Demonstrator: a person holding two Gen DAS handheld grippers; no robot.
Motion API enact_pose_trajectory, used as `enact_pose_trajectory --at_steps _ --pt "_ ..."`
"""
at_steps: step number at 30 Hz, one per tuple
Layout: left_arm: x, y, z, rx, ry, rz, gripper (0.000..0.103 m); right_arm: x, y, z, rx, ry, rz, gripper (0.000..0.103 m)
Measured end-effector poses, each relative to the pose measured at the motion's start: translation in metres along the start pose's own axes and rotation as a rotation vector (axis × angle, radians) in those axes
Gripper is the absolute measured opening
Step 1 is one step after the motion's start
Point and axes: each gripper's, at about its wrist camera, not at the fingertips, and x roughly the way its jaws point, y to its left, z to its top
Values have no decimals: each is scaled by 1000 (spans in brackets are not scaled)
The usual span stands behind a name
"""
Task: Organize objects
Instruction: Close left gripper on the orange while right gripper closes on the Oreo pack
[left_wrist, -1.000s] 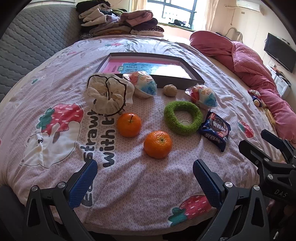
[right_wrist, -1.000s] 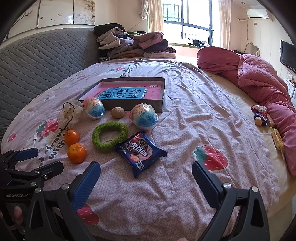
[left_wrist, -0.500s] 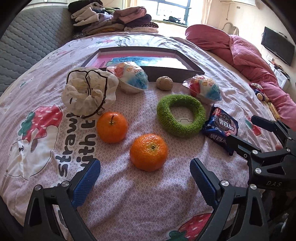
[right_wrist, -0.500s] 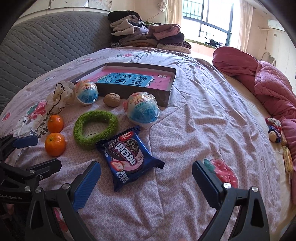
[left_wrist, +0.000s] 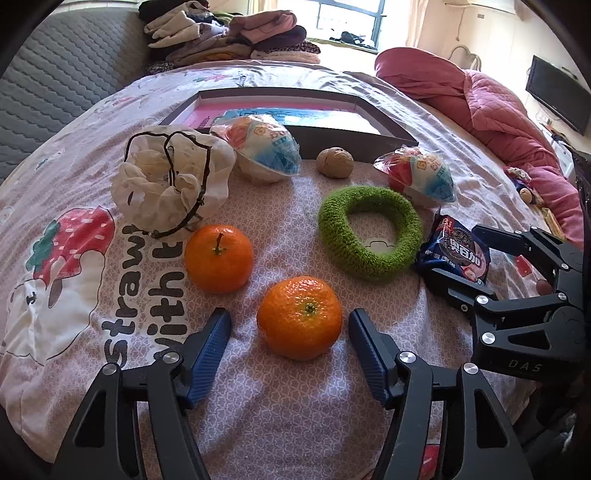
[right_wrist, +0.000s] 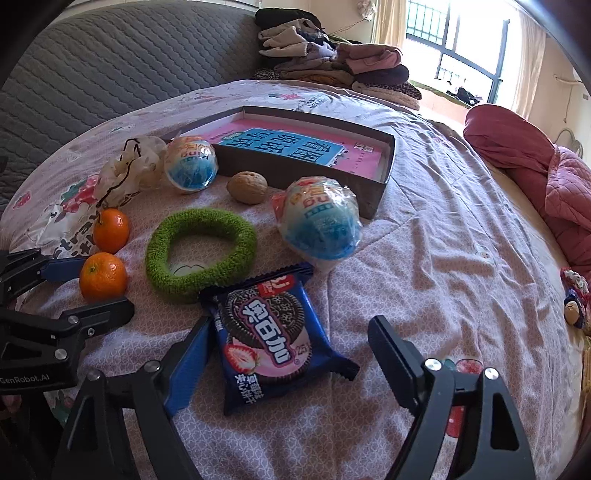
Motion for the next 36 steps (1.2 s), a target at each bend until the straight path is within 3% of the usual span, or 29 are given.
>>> enact_pose_trajectory --at_steps 11,13,36 --pt "2 1 2 -22 5 -11 47 1 13 3 -75 -20 18 54" --pt "2 0 2 -18 8 -13 42 -1 14 2 -76 -24 11 53" --pt "-12 15 0 -28 27 -63 42 -33 24 -2 46 -76 62 51"
